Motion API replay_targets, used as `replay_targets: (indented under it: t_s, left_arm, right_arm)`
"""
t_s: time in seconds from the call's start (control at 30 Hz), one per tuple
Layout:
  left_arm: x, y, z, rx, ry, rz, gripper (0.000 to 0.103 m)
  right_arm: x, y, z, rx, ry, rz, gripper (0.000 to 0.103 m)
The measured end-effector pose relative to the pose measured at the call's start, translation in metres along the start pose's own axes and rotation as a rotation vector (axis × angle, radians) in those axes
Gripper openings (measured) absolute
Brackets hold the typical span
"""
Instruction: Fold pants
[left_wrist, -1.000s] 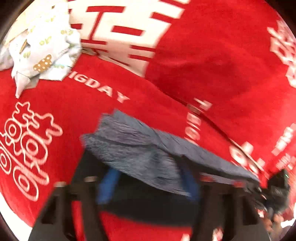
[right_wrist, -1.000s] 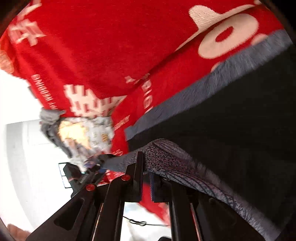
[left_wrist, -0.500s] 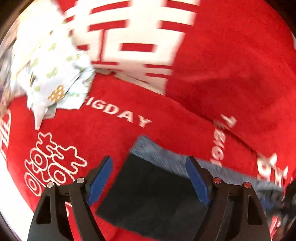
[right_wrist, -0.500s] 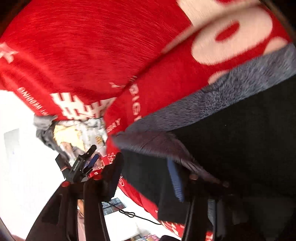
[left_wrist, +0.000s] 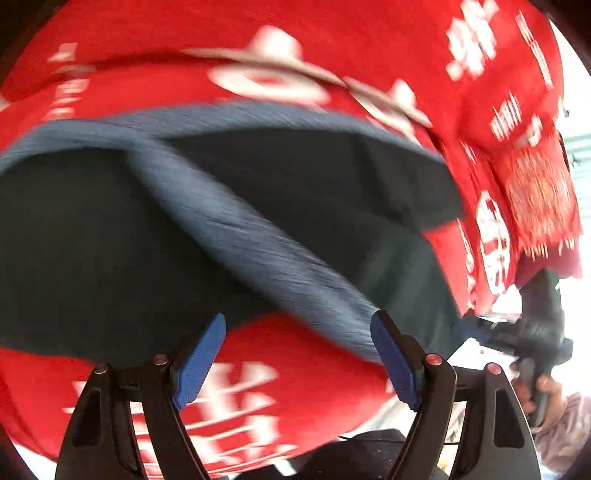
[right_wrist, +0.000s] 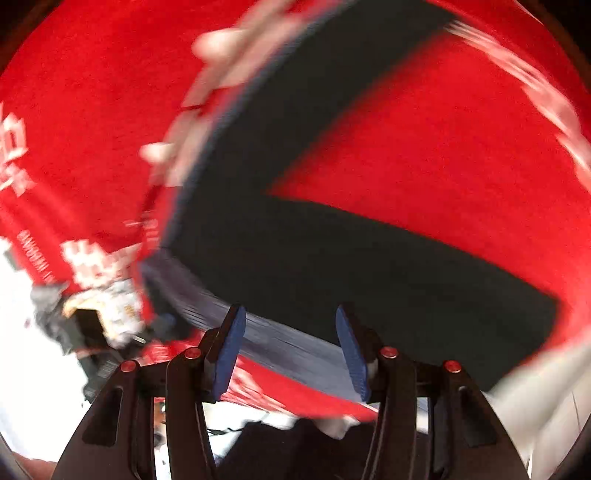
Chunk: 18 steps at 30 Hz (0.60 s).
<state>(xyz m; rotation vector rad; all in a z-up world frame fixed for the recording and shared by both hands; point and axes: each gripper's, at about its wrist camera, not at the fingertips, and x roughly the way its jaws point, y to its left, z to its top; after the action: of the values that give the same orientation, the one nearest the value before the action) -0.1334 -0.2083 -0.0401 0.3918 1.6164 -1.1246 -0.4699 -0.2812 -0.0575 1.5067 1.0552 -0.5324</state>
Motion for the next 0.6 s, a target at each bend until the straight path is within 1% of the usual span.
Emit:
replay_targets:
  t_s: [0.07,0.1,0.17,0.27,0.33,0.4,0.43,0.47,0.5,0.53,0.6]
  left_arm:
    - [0.017,-0.019,0.0,0.021,0.044,-0.02,0.082]
    - [0.028,-0.03,-0.003,0.045,0.07,-0.014,0.082]
    - [0.039,-0.041,-0.004,0.073,0.094,-0.008,0.082]
    - [0.051,-0.053,-0.008,0.111,0.116,-0.006,0.082]
    - [0.061,-0.058,-0.009,0.141,0.128,0.004,0.082]
    - [0.065,-0.058,-0.01,0.146,0.131,0.005,0.082]
    - [0.066,-0.058,-0.012,0.142,0.125,-0.008,0.082]
    - [0.067,-0.057,-0.012,0.138,0.12,-0.017,0.082]
    - [0.066,-0.054,-0.011,0.135,0.117,-0.024,0.082]
    - [0.066,-0.055,-0.009,0.132,0.112,-0.032,0.082]
    - [0.058,-0.057,-0.006,0.126,0.093,-0.054,0.082]
  right_arm:
    - [-0.007,-0.044,-0.016,0.07,0.004,-0.027,0.055]
    - [-0.008,-0.067,-0.027,0.115,0.002,-0.031,0.055]
    - [-0.007,-0.091,-0.041,0.17,-0.011,-0.035,0.055]
    - [0.004,-0.122,-0.06,0.238,-0.027,0.024,0.055]
    - [0.01,-0.134,-0.067,0.258,-0.042,0.049,0.055]
    - [0.016,-0.14,-0.075,0.285,-0.053,0.126,0.055]
    - [0.018,-0.137,-0.078,0.289,-0.071,0.17,0.049]
    - [0.018,-0.134,-0.081,0.29,-0.094,0.191,0.041]
    - [0.015,-0.132,-0.084,0.297,-0.126,0.248,0.022]
    - [0.011,-0.13,-0.086,0.302,-0.145,0.272,0.018]
    - [-0.002,-0.12,-0.087,0.276,-0.185,0.326,0.016]
